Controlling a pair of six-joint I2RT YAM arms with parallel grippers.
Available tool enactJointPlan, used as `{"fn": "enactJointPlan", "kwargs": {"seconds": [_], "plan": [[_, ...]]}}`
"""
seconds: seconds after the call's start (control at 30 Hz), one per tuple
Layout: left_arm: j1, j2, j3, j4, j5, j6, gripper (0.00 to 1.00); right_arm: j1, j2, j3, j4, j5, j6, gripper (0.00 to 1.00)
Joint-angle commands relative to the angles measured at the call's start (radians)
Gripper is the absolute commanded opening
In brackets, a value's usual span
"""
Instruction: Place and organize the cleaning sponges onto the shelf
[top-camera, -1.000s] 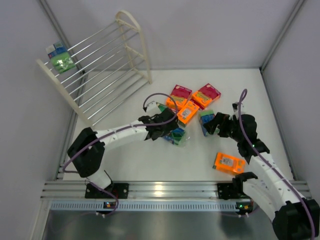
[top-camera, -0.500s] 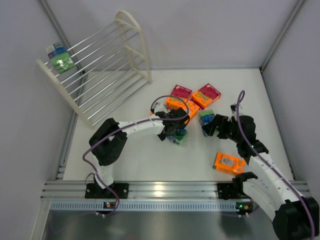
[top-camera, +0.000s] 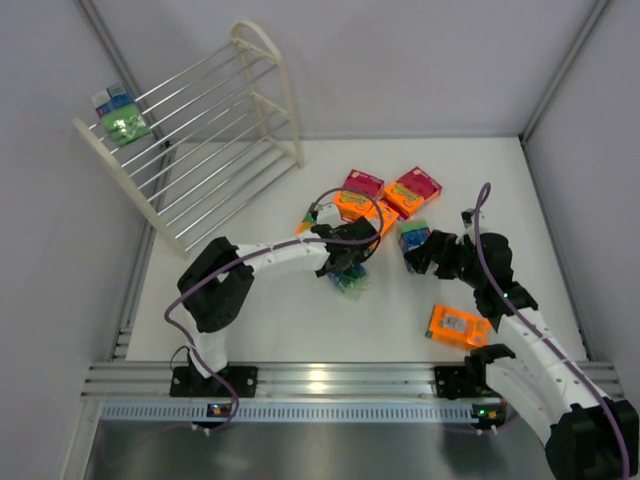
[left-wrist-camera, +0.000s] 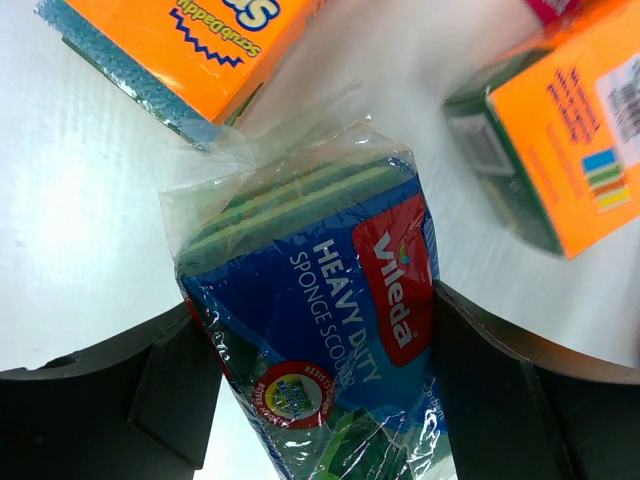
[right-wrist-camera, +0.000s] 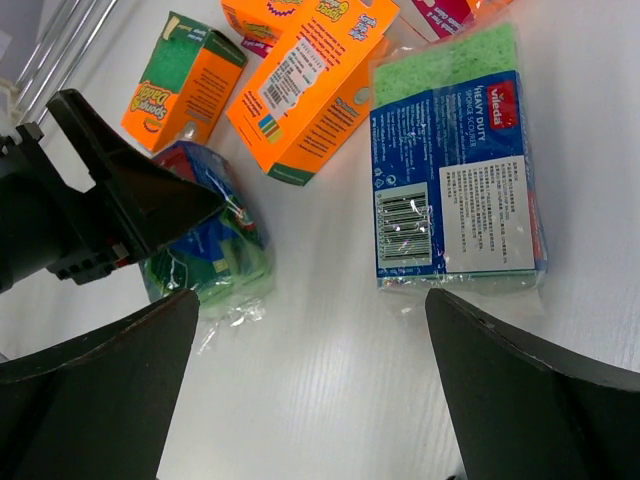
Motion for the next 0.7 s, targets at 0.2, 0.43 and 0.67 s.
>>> {"fn": "enactJointPlan", "kwargs": {"seconds": [0.2, 0.43, 0.67], "plan": [[-0.003, -0.221, -0.155, -0.008, 0.106, 0.572, 0.72, 0.015, 0.007, -0.002, 0.015, -0.011, -0.015, 0.99], [-0.001, -0.359, -0.319, 0.13, 0.368, 0.871, 0.76, 0.016, 0.014, -0.007, 0.004, -0.006, -0.009, 0.99], [0.002, -0.34, -0.339, 0.151, 0.327, 0.85, 0.93, 0.016, -0.004, -0.001, -0.017, 0.023, 0.003, 0.99]]}}
